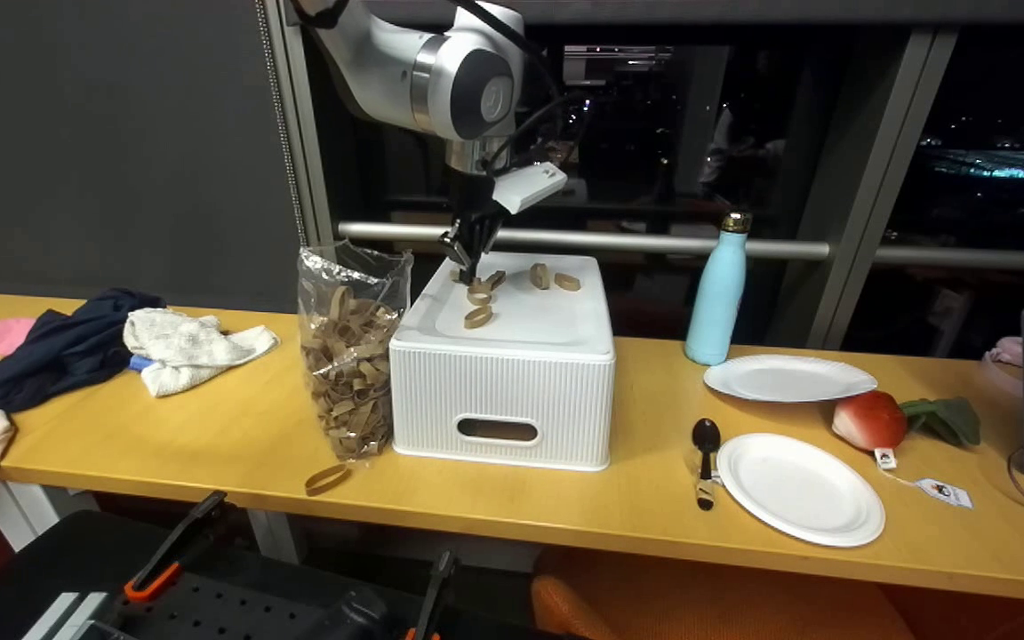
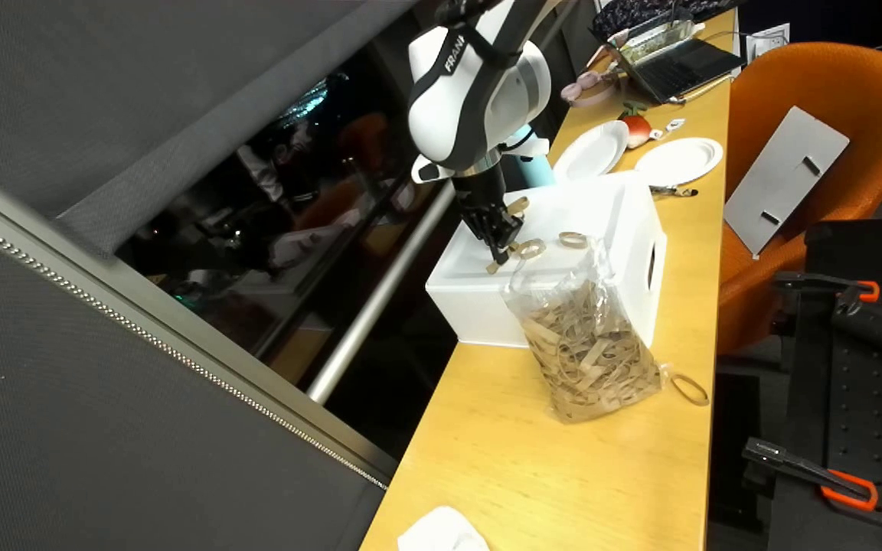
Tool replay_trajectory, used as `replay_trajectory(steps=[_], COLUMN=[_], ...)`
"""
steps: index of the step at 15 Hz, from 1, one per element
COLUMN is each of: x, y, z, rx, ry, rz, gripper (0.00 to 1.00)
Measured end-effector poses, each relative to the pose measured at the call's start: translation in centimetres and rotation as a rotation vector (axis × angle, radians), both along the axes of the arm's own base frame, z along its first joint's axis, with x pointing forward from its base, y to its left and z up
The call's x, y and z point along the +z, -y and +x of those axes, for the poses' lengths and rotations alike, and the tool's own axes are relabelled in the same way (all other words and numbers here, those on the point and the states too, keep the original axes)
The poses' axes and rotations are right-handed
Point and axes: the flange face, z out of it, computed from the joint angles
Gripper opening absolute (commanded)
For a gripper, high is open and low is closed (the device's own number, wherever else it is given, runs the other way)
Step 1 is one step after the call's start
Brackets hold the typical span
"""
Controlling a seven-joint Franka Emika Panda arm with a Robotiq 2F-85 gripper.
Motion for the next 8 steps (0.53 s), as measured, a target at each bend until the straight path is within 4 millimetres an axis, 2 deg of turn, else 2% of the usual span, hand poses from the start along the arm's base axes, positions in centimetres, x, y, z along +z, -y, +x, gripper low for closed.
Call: replay_trajectory(steps=[4, 8], x=[2.3, 5.5], y=[-1.1, -2.4], z=[-0.3, -2.4], rx=[-0.029, -0.119], ry=[0.011, -0.028], rz=[0.0, -0.017], gripper=[0.01, 0.01])
